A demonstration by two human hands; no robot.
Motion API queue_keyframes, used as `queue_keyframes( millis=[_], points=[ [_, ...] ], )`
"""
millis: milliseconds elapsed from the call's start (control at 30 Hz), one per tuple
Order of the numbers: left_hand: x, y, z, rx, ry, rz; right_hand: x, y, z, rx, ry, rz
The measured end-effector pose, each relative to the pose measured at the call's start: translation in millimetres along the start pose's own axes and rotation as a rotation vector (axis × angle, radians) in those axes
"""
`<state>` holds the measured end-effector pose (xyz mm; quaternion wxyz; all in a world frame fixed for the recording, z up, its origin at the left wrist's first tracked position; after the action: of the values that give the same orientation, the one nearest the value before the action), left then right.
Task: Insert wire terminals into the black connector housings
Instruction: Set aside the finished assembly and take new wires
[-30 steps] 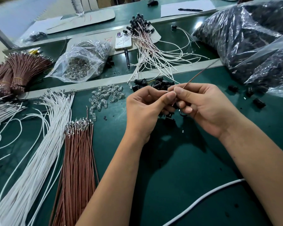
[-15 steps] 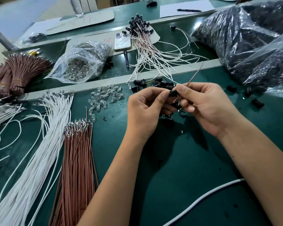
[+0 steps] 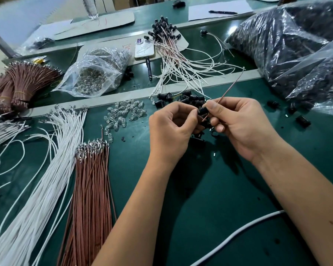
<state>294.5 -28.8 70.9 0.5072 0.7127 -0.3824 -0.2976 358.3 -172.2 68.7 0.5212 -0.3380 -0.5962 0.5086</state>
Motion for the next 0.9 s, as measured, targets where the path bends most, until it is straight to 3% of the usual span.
queue_keyframes(
  millis=[167,367,567,767,900],
  points=[
    [0,3,1,0.043,0.061,-0.095,3,3,1,-0.031,0.014,0.017],
    [2,2,3,-0.059,0.188,-0.036,9,1,6,-0.196,0.042,0.082],
    [-16,-3,-5,-0.287,0.338,0.252,-2,-12,6,-0.286,0.108,0.063],
    [-49,-4,-16,-0.237,0.381,0.045,-4,-6,1,-0.156,0.055,0.049],
    [-40,0,-14,-0.077,0.317,-0.203,0,-2,2,-0.124,0.024,0.069]
  ],
)
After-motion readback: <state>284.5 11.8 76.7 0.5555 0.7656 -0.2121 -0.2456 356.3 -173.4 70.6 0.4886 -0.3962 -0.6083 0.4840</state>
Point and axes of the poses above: each hand's wrist, its own z-axis away from the middle knuckle, its own x-axis out of the palm, y = z × x, the point moved 5 cm from there along -z, towards the middle knuckle, and after that the axes turned 6 degrees about y, right-handed, at the moved point
